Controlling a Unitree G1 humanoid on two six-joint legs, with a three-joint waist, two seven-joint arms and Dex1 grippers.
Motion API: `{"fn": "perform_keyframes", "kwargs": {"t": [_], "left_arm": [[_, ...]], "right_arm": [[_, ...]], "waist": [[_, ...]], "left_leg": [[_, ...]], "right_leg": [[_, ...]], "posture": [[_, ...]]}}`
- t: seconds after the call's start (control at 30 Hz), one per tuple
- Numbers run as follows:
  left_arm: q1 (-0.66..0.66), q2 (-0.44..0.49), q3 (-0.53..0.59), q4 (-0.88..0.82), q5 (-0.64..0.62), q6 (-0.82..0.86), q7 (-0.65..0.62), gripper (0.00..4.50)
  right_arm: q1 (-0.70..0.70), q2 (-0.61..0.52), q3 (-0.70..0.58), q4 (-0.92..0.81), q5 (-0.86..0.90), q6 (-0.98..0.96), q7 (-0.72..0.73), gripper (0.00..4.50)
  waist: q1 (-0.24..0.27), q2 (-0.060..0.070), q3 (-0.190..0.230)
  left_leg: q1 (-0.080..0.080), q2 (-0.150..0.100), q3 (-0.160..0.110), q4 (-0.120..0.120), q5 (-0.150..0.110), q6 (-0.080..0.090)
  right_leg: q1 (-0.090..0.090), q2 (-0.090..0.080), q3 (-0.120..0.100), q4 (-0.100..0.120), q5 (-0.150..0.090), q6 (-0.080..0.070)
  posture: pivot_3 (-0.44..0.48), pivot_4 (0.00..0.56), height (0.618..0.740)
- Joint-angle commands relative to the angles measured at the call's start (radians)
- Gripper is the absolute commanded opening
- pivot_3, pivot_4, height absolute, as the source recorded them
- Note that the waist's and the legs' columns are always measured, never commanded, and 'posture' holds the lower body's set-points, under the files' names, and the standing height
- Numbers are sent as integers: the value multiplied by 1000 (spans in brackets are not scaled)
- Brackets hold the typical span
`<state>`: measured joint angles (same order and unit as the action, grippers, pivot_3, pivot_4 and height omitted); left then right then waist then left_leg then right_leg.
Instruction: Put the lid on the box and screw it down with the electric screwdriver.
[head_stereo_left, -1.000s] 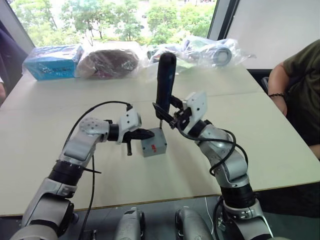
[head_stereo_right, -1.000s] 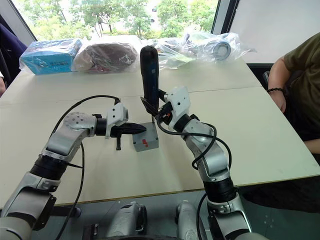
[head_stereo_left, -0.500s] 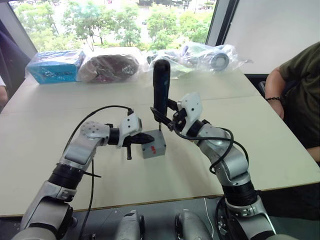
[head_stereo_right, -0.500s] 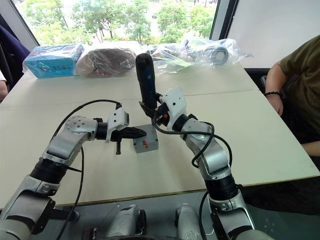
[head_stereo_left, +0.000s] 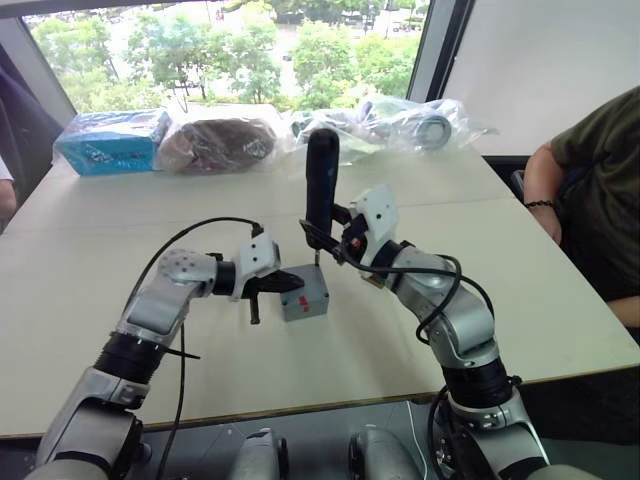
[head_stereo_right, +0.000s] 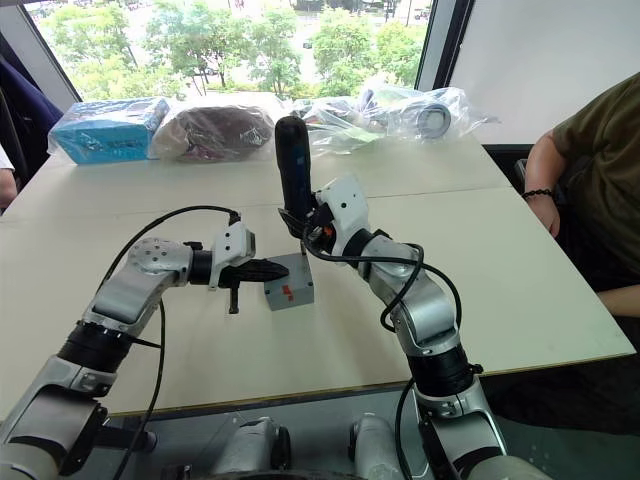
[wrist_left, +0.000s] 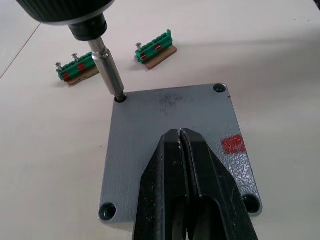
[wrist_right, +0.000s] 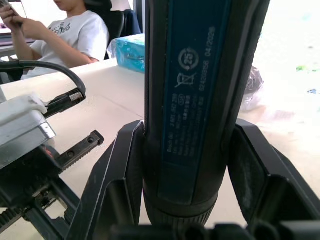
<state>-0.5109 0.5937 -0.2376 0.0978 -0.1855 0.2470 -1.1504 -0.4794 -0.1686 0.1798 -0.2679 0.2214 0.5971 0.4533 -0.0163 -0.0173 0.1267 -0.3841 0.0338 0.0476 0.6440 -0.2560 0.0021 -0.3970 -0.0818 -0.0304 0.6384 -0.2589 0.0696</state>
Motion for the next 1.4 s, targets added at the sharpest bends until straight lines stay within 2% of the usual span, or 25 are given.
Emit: {"fn": "perform_keyframes", "kwargs": {"t": [0.03, 0.13, 0.67, 0.93, 1.1, 1.17, 1.23, 1.3, 1.4], "left_arm": [[28, 23, -4, 22, 27, 4, 1, 0], [28, 21, -4, 24, 27, 6, 5, 0], [36, 17, -6, 14, 23, 10, 4, 0], [39, 12, -4, 13, 25, 7, 3, 0], [42, 13, 4, -2, 13, 15, 0, 0], [38, 16, 13, -26, -2, 28, -6, 0], [31, 21, 22, -58, -23, 48, -13, 0], [27, 29, 28, -90, -38, 63, -22, 0], [17, 43, 43, -148, -70, 91, -33, 0]], "right_arm": [[59, -15, 71, 135, -2, 148, 19, 1909], [48, -17, 73, 140, -6, 158, 20, 1909], [15, -31, 56, 125, -4, 176, 21, 1909], [-27, -30, 22, 72, 27, 173, 23, 1909], [-88, -8, -78, -38, 90, 138, -2, 1909], [-146, 2, -155, -100, 153, 170, -26, 1909], [-223, 18, -261, -152, 248, 233, -73, 1909], [-291, 25, -352, -172, 333, 317, -128, 1909], [-389, -18, -482, -177, 464, 481, -187, 1909]], "waist": [[-1, 0, 0], [-1, -1, -1], [-1, 1, 0], [-1, 2, 0], [0, 6, 2], [1, 8, 4], [1, 11, 9], [2, 14, 16], [3, 15, 22]], "left_leg": [[2, 0, 0, -1, 0, 0], [11, 0, 0, -11, 0, -1], [11, 0, -1, -18, -1, -2], [10, -1, -1, -29, -2, -4], [3, -1, 0, -31, -1, -1], [-10, -2, 0, -30, 1, -2], [-14, -2, 1, -28, 1, -4], [-28, -2, 1, -23, 4, -7], [-39, -3, 0, -14, 4, -7]], "right_leg": [[0, 0, 0, -2, 0, 0], [5, -2, -1, -9, 0, 0], [3, -7, -1, -12, -2, -3], [1, -13, -8, -21, -1, -4], [-5, -14, -9, -24, -1, -4], [-13, -14, -9, -22, 0, -4], [-16, -14, -10, -21, 0, -4], [-31, -15, -10, -16, 2, -3], [-39, -14, -12, -9, 6, 0]], "posture": [[0, 150, 740], [0, 150, 740], [0, 150, 740], [0, 150, 740], [0, 150, 740], [0, 150, 740], [0, 150, 740], [0, 150, 740], [0, 150, 740]]}}
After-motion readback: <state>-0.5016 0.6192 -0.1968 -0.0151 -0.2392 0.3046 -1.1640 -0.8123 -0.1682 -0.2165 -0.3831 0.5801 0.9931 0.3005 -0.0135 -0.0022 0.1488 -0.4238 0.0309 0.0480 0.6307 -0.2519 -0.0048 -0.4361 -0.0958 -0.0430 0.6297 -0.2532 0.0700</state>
